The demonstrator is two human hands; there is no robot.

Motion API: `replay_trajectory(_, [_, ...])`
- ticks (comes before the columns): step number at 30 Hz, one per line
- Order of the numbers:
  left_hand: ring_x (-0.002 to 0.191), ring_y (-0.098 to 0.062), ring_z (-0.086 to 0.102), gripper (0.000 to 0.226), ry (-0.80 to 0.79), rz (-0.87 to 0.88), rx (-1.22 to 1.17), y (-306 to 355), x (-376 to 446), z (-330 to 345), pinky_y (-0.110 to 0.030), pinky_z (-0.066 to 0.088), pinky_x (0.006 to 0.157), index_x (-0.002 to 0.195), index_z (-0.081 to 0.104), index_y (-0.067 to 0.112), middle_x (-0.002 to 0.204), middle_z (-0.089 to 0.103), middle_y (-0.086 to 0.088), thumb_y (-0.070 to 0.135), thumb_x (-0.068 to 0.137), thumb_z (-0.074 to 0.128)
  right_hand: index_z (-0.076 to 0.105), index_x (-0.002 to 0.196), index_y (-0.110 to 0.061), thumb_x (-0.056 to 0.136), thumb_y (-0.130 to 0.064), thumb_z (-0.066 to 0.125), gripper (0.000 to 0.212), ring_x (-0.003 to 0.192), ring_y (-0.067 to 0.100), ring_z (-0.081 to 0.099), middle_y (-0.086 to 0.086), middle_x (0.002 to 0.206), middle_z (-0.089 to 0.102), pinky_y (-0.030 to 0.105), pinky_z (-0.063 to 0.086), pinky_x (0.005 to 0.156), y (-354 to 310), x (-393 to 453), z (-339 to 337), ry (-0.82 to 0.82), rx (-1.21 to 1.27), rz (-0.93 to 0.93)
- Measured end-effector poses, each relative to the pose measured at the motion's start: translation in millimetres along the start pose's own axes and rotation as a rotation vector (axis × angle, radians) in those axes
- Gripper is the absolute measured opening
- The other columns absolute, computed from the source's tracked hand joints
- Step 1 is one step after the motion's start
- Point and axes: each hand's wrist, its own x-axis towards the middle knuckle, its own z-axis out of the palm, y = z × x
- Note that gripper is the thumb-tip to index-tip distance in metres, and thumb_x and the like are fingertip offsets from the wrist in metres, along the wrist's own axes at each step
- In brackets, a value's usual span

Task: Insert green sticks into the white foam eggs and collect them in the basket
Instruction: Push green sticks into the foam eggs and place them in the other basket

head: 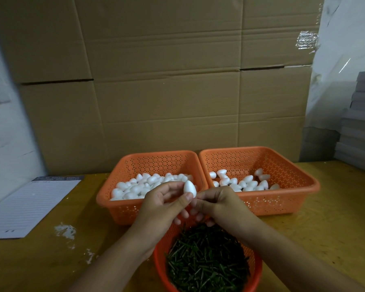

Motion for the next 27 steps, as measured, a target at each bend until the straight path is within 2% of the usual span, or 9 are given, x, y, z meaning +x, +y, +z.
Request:
replay_trajectory(7, [0.066,-0.008,0.066,0.035,-0.049,-0.018,0.007,2.8,0.5,-2.0,-0.018,0.049,0.055,0.115,0.067,0.026,0.093,0.077,-0.004,0.035,0.081,0.070,0.074,0.090,-0.007,0.099,-0.015,0.059,0.019,0.068,0.007,0.064,0.000,0.078,0.072,0.016,0.047,0.055,-1.7,-0.3,-1.1,-0.036,0.036,0.032])
replay_trajectory(11, [0.067,-0.009,0.066,0.037,-0.052,-0.025,0.003,4.3,0.5,-2.2,-0.019,0.050,0.056,0.119,0.066,0.025,0.095,0.077,-0.004,0.035,0.083,0.068,0.073,0.095,-0.001,0.099,-0.015,0.059,0.020,0.069,0.008,0.063,0.001,0.079,0.072,0.017,0.047,0.055,-1.7,-0.7,-1.1,-0.031,0.054,0.038])
replay_trajectory(14, [0.068,-0.010,0.068,0.039,-0.036,-0.018,-0.008,4.3,-0.8,0.6,-0.019,0.051,0.056,0.119,0.066,0.027,0.097,0.078,-0.003,0.039,0.081,0.070,0.075,0.095,-0.003,0.099,-0.017,0.060,0.021,0.069,0.009,0.063,0.009,0.083,0.075,0.018,0.048,0.057,-2.0,-0.9,-0.6,-0.005,0.041,0.022])
replay_trajectory(19, [0.067,-0.010,0.067,0.042,0.035,-0.003,-0.032,2.1,-1.1,2.5,-0.019,0.050,0.055,0.115,0.066,0.026,0.097,0.077,-0.001,0.038,0.077,0.077,0.075,0.095,-0.002,0.098,-0.016,0.061,0.020,0.068,0.009,0.063,0.011,0.083,0.074,0.019,0.048,0.056,-1.4,-0.8,0.9,0.016,0.012,-0.002])
replay_trajectory(27, [0.066,-0.009,0.065,0.038,-0.005,-0.014,-0.013,1.1,-0.2,0.0,-0.018,0.049,0.055,0.114,0.069,0.025,0.092,0.077,-0.002,0.038,0.078,0.074,0.073,0.097,0.001,0.100,-0.014,0.058,0.022,0.070,0.009,0.063,0.005,0.083,0.072,0.016,0.047,0.056,-1.7,-1.6,0.0,-0.023,0.024,0.034])
